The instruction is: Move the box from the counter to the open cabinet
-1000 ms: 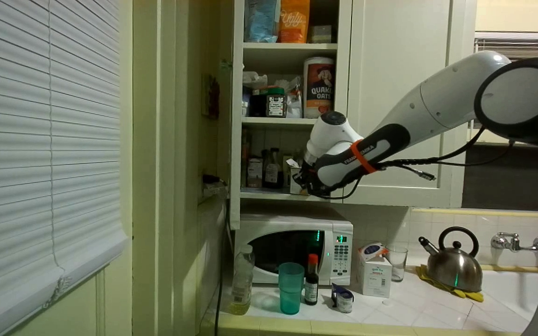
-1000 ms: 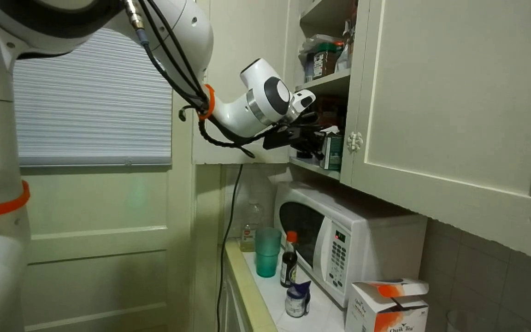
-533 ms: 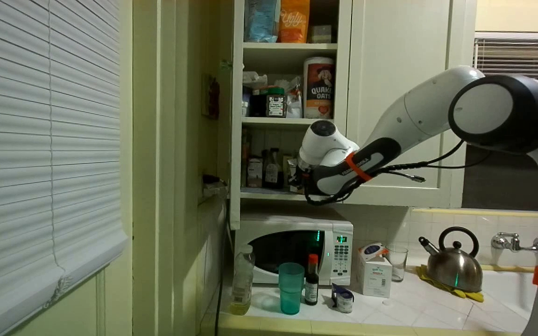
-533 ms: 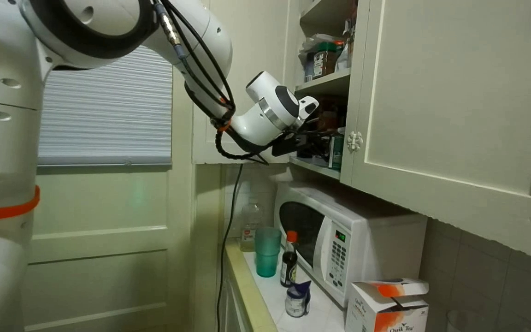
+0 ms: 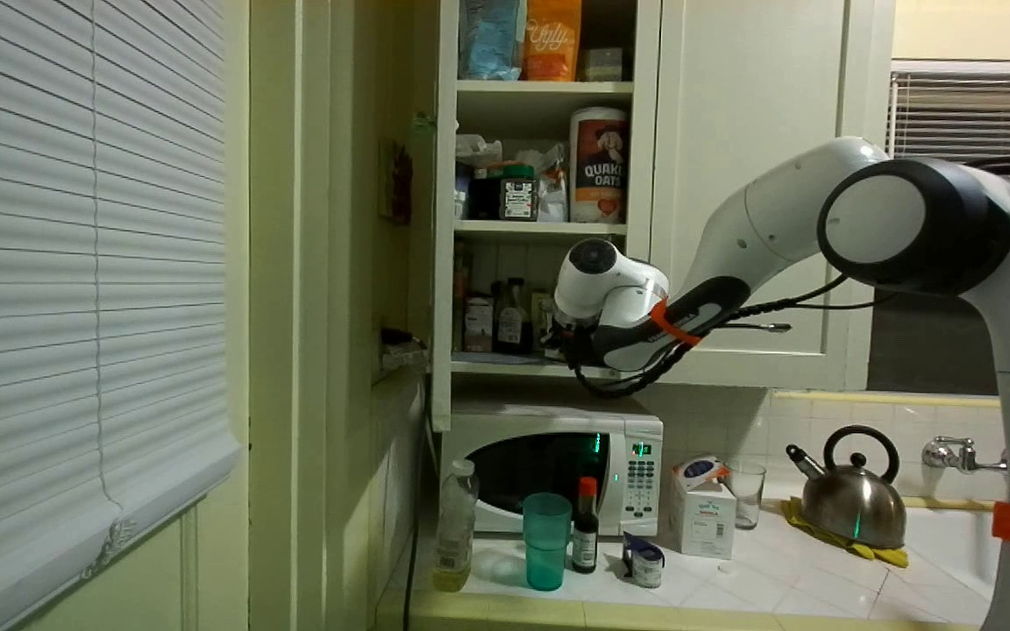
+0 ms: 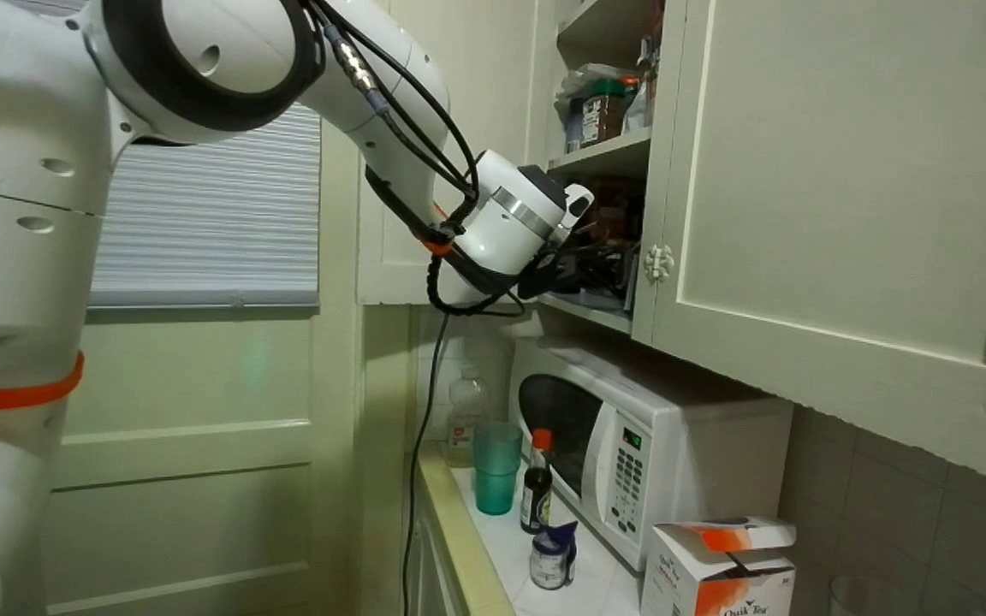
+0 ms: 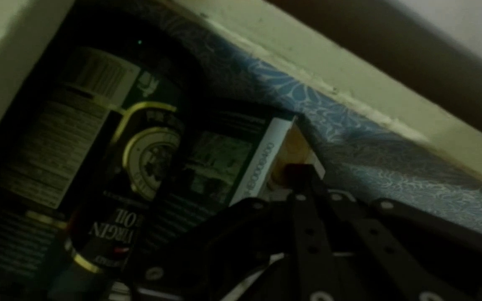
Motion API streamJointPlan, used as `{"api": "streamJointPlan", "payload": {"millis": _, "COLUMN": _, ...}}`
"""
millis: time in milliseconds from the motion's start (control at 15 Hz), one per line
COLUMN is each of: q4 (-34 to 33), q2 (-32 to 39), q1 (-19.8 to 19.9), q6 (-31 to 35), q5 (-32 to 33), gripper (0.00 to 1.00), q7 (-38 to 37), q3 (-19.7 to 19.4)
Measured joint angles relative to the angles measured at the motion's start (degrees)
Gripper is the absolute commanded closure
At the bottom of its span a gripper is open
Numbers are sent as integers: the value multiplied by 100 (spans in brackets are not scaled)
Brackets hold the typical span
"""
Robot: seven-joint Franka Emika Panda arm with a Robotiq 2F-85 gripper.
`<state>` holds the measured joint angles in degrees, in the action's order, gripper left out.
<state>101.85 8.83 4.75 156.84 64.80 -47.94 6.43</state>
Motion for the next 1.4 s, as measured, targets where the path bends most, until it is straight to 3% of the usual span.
{"api": "streamJointPlan", "payload": {"millis": 200, "q4": -40, "q2": 7, "q1": -96, "q6": -288, "q5": 434, "gripper": 100, "q7": -453, "q3": 0}}
{"api": "streamJointPlan", "payload": {"millis": 467, "q4": -76, "q2": -8, "q1": -232, "q6": -599, "q5": 513, "gripper": 100, "q7": -544, "q3": 39}}
{"api": "streamJointPlan", "payload": {"millis": 667, "q4": -40, "q2": -132, "q1": -261, "q6": -591, "q5": 312, "gripper": 100, "q7": -121, "q3": 189}}
{"api": "streamJointPlan", "payload": {"millis": 867, "q4": 226, "q2": -487, "q1": -258, "q6": -575, "q5": -338, "gripper": 100, "q7": 724, "q3": 336}}
{"api": "streamJointPlan", "payload": {"millis": 933, "q4": 380, "q2": -660, "q1": -254, "q6": -576, "q5": -698, "gripper": 74, "q7": 1134, "q3": 363}}
{"api": "streamJointPlan", "payload": {"millis": 1000, "q4": 574, "q2": -859, "q1": -289, "q6": -576, "q5": -1112, "gripper": 74, "q7": 1590, "q3": 345}}
{"api": "streamJointPlan", "payload": {"millis": 1200, "q4": 1410, "q2": -1562, "q1": -513, "q6": -525, "q5": -2513, "gripper": 51, "q7": 2925, "q3": 206}}
{"api": "streamJointPlan", "payload": {"millis": 1267, "q4": 1699, "q2": -1800, "q1": -718, "q6": -526, "q5": -2960, "gripper": 44, "q7": 3348, "q3": 55}}
{"api": "streamJointPlan", "payload": {"millis": 1400, "q4": 2215, "q2": -2293, "q1": -1490, "q6": -626, "q5": -3877, "gripper": 29, "q7": 4224, "q3": -563}}
